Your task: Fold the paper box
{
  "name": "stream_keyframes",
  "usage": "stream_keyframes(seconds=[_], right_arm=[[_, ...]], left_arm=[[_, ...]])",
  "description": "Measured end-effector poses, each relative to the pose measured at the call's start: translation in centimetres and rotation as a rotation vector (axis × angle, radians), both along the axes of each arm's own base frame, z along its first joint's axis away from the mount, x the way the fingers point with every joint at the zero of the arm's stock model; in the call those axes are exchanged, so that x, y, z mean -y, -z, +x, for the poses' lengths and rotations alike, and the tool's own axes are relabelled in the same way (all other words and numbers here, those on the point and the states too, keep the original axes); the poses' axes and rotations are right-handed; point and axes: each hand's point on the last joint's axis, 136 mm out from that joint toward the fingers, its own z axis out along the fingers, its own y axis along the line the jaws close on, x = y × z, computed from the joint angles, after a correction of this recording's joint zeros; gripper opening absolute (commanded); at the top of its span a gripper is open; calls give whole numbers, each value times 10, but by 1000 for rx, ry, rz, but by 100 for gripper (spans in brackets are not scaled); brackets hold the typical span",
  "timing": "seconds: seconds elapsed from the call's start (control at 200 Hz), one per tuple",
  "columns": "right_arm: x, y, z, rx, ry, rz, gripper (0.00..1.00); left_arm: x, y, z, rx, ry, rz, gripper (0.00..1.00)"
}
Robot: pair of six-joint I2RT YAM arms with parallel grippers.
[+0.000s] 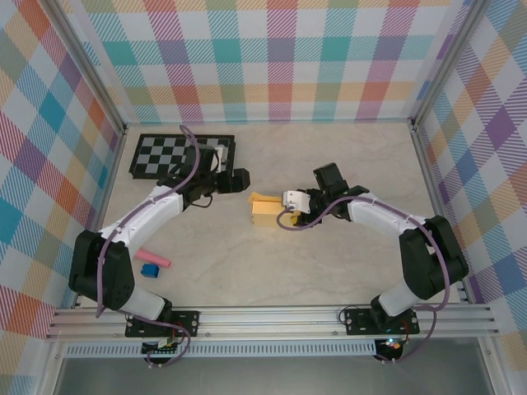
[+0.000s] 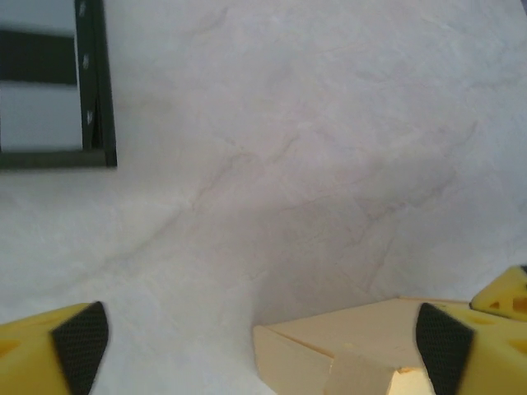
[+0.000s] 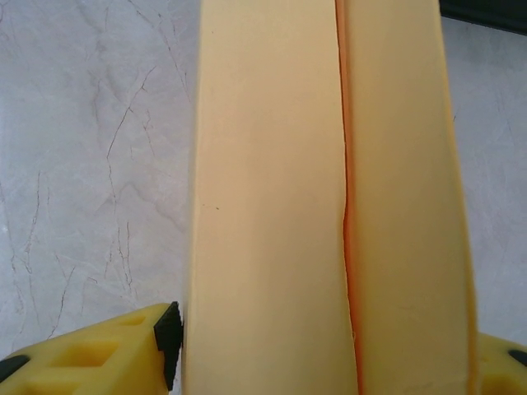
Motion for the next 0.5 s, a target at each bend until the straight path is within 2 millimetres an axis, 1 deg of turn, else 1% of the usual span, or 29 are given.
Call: stream_keyframes(seconds=[0.075,0.145,0.195,0.255,0.37,0.5], right_arm=[[0,0,0,2,-3,-1,57],[0,0,0,2,-4,0,57],[0,0,0,2,-4,0,57],[-1,-1,0,3,-6,1,56],[-2,-3,1,0,-12,6,56],[-4,-1,0,-11,-18,11,56]], left_arm=[[0,15,2,-65,-68,-40,68],[-1,28,3,-115,-118,-61,60],[-2,37,2,-148,-149,-71,53],[-3,45,-3,-177,-166,-79,51],[-4,60,-15,-224,-169,-67,52],[-2,67,-22,-247,-142,-37,52]])
